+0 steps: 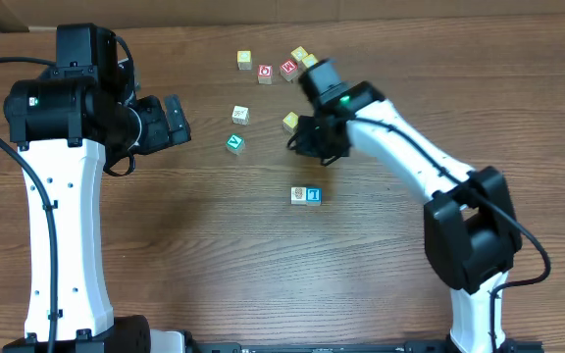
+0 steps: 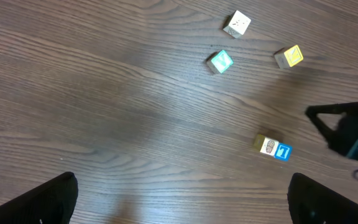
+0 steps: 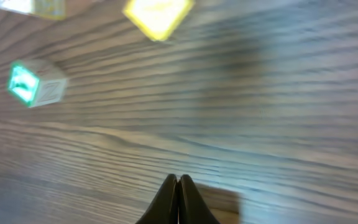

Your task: Flip 5 blocks

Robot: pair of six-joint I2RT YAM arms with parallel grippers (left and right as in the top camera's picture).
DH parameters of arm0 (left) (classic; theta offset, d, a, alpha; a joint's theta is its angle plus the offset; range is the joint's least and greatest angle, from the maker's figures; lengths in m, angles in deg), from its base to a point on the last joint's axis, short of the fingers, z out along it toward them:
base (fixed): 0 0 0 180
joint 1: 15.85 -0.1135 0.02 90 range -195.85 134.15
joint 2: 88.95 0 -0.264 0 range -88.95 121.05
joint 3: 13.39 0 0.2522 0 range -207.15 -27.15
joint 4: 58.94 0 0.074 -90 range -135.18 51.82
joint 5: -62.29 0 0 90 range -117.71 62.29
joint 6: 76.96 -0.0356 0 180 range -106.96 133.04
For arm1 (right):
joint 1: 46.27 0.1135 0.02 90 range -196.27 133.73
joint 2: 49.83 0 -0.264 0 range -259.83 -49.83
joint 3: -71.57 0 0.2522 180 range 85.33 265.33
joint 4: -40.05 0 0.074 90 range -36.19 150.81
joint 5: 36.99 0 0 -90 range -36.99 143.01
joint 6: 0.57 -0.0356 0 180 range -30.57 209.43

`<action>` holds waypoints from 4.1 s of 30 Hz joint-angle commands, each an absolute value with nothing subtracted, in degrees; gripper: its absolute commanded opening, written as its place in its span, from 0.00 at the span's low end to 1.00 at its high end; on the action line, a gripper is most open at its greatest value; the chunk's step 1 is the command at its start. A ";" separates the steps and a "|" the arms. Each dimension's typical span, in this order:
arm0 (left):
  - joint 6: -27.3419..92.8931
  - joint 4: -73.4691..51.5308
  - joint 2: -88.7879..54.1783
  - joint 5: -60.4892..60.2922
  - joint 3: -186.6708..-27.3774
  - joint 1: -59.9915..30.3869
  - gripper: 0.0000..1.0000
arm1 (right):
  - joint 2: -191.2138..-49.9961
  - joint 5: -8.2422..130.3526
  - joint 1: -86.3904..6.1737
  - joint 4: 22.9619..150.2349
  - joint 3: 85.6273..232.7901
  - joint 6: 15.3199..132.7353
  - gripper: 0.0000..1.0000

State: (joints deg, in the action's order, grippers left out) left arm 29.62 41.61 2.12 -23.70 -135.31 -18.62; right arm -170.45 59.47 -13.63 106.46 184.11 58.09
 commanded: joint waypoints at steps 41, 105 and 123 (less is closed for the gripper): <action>30.38 41.54 2.44 -24.10 -135.94 -18.83 1.00 | -175.70 44.96 -4.71 109.82 183.85 54.62 0.04; 30.38 41.54 2.44 -24.10 -135.94 -18.83 1.00 | -183.59 48.87 -13.78 91.79 196.49 82.33 0.63; 30.38 41.54 2.44 -24.10 -135.94 -18.83 1.00 | -186.69 50.31 -13.89 91.05 195.90 86.18 0.63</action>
